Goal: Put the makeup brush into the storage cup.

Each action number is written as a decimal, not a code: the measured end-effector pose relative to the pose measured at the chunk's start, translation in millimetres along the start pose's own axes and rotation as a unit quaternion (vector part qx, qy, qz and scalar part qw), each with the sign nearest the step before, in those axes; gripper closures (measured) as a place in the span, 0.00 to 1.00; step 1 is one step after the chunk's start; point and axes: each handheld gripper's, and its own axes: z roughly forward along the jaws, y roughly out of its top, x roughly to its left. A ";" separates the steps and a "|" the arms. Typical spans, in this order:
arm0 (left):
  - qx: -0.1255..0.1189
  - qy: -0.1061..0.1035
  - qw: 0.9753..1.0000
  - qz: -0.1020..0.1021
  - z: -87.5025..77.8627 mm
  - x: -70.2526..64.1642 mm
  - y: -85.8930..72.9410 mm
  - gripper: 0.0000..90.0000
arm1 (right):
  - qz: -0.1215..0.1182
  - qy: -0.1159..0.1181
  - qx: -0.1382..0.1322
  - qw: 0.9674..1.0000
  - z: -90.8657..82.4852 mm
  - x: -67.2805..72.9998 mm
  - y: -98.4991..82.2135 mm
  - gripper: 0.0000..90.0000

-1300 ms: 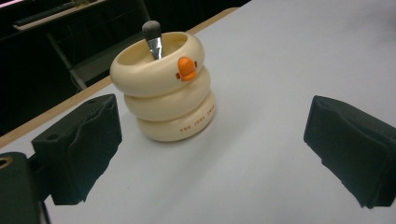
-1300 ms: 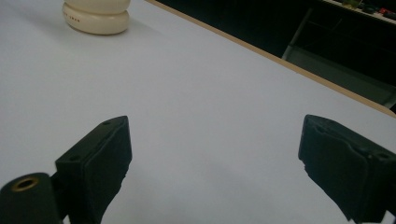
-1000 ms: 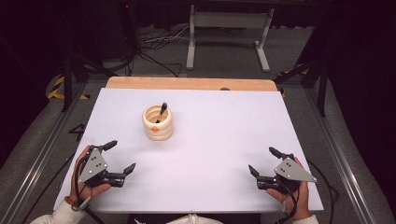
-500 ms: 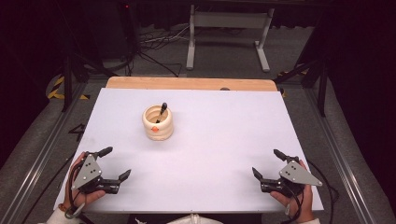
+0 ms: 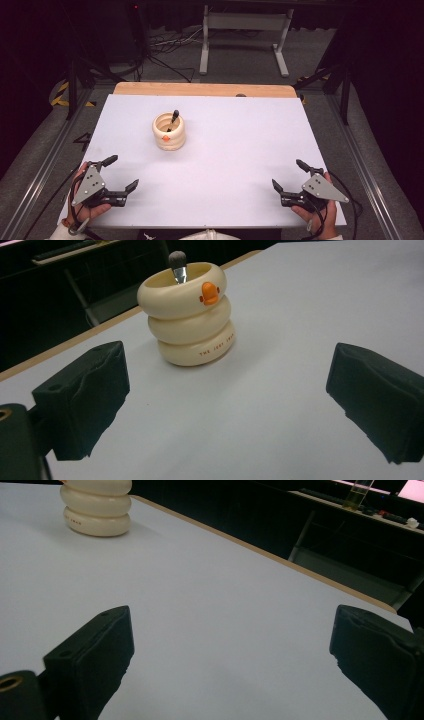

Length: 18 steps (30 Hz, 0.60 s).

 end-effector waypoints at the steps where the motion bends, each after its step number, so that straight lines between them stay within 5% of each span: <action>1: 0.001 -0.003 1.000 0.005 0.0 0.3 0.1 0.05 | 0.003 -0.004 -0.002 1.000 -1.2 -0.8 0.3 0.06; 18: 0.005 -0.010 1.000 0.010 2.7 -3.0 1.3 0.05 | 0.003 -0.001 0.000 1.000 0.1 0.4 1.0 0.06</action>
